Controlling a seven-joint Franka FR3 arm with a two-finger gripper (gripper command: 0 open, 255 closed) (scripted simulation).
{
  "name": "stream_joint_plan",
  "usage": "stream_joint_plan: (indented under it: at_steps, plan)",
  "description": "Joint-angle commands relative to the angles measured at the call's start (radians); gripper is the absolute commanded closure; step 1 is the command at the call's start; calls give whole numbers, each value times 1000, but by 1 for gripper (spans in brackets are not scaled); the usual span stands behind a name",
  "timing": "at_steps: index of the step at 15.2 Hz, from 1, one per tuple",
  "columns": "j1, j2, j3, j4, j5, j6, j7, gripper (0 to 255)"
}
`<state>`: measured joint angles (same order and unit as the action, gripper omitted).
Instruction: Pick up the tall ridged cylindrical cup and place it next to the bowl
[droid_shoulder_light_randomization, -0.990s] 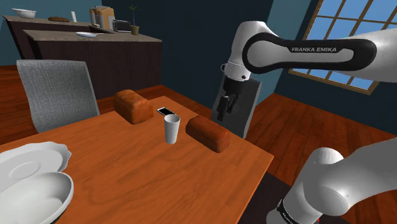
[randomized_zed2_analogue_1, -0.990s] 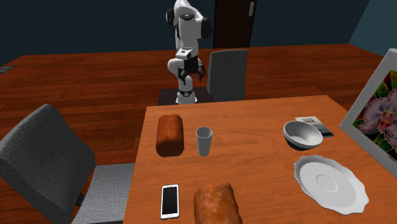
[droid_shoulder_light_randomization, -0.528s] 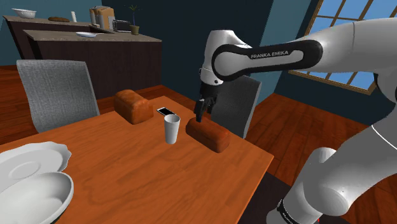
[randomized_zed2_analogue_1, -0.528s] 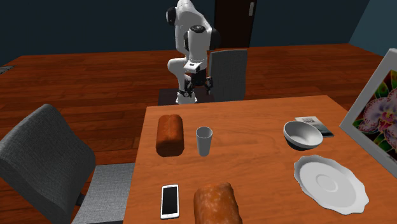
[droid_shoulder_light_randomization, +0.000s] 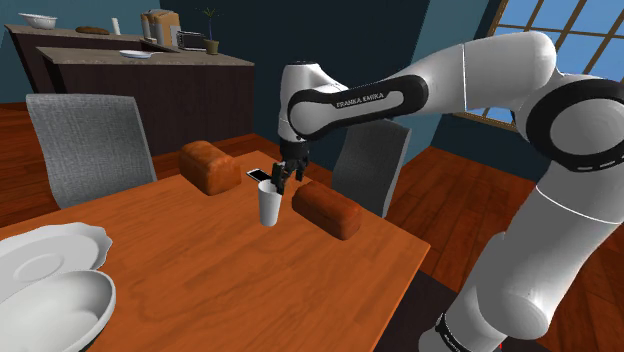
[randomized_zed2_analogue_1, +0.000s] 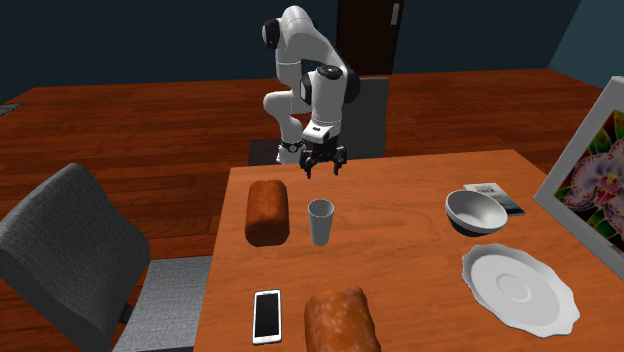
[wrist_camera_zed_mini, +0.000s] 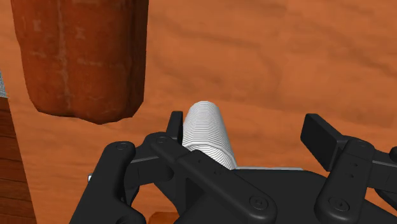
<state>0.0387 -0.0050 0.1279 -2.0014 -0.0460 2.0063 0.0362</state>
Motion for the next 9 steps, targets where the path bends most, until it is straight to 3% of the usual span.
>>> stream_joint_plan:
  at_steps: [1,7,9]
  plan:
    - [7,87,7,74,-27,9,26,0]
    - [40,331,8,321,-103,-7,83,0]
    - [40,339,5,306,-105,17,84,0]
